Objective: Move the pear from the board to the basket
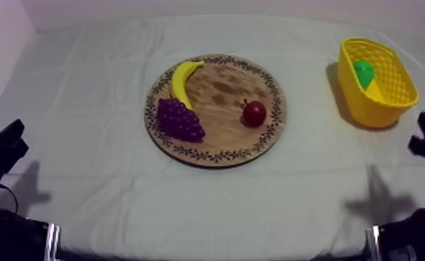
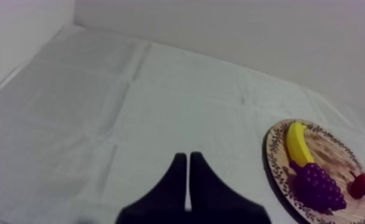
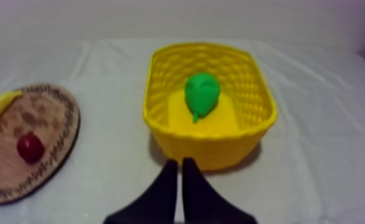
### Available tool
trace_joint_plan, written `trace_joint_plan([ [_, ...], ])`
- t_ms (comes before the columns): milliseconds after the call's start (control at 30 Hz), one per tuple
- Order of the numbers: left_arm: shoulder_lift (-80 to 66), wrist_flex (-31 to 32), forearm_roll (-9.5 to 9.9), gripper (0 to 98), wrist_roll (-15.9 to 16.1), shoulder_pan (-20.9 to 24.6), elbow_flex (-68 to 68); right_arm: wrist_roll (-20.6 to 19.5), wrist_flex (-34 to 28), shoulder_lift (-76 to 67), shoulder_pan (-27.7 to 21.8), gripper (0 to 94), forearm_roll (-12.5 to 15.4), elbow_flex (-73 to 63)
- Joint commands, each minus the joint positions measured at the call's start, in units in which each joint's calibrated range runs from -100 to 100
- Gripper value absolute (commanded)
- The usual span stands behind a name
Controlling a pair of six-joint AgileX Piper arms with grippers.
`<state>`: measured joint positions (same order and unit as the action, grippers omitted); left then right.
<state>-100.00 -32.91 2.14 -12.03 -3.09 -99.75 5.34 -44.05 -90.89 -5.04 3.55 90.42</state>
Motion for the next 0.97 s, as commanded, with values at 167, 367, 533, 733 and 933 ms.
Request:
trace_joint_plan([
  [167, 0.0, 0.01, 0.01, 0.1, -0.02, 0.01, -0.03, -1.53, 4.58, -3.93, 0.45, 0.5, -1.83, 8.57],
  [367, 0.0, 0.01, -0.02, 0.1, -0.02, 0.01, -0.03, 5.26, 6.6, -4.75, 0.45, 0.6, -2.33, 9.26],
  [533, 0.0, 0.01, -0.02, 0.1, -0.03, 0.01, -0.03, 6.65, 6.83, -4.84, 0.45, 0.6, -2.39, 9.34],
  [733, 0.0, 0.01, -0.02, 0.1, -0.01, 0.01, -0.03, 6.57, 6.87, -4.86, 0.45, 0.6, -2.4, 9.35],
  [933, 0.0, 0.01, -0.02, 0.1, -0.01, 0.01, -0.03, 6.55, 6.87, -4.86, 0.45, 0.6, -2.4, 9.36],
])
